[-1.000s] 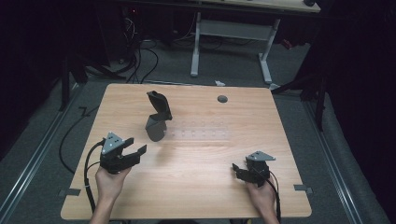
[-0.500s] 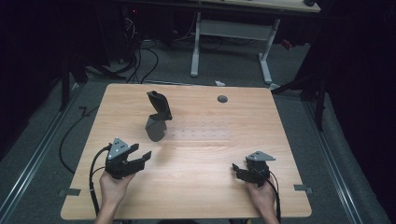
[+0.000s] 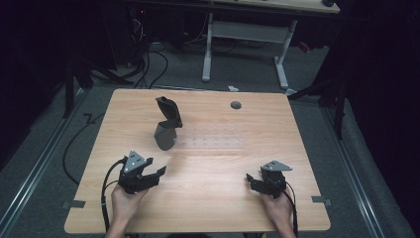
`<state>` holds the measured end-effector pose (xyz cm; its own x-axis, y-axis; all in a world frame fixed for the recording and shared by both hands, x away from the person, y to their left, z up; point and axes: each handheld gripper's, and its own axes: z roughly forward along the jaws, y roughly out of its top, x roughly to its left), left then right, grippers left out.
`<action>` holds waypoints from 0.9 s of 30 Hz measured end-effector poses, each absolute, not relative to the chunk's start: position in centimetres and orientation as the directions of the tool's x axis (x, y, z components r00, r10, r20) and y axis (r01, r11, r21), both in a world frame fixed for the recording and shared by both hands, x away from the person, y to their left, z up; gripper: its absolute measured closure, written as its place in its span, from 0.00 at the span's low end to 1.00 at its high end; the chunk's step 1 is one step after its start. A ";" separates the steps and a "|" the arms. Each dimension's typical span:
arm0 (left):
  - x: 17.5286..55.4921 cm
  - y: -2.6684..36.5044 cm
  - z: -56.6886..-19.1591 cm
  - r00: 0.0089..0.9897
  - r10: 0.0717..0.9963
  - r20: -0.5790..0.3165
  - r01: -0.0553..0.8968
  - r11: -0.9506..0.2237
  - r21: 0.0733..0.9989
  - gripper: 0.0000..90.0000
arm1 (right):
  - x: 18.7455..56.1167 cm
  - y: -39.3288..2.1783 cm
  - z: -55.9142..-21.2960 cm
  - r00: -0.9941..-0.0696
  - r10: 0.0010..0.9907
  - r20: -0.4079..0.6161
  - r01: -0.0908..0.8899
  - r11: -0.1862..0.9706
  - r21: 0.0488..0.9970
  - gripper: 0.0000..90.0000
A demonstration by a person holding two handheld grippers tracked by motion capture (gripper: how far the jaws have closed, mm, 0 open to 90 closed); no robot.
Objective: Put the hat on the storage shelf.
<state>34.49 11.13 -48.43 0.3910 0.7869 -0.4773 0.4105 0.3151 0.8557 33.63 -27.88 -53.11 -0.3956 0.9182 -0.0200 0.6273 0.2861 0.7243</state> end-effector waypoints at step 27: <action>35.4 7.7 -51.5 0.413 0.785 -0.463 0.493 0.234 0.838 0.44 | 33.6 -27.9 -53.1 -0.394 0.919 -0.018 0.629 0.283 0.724 0.37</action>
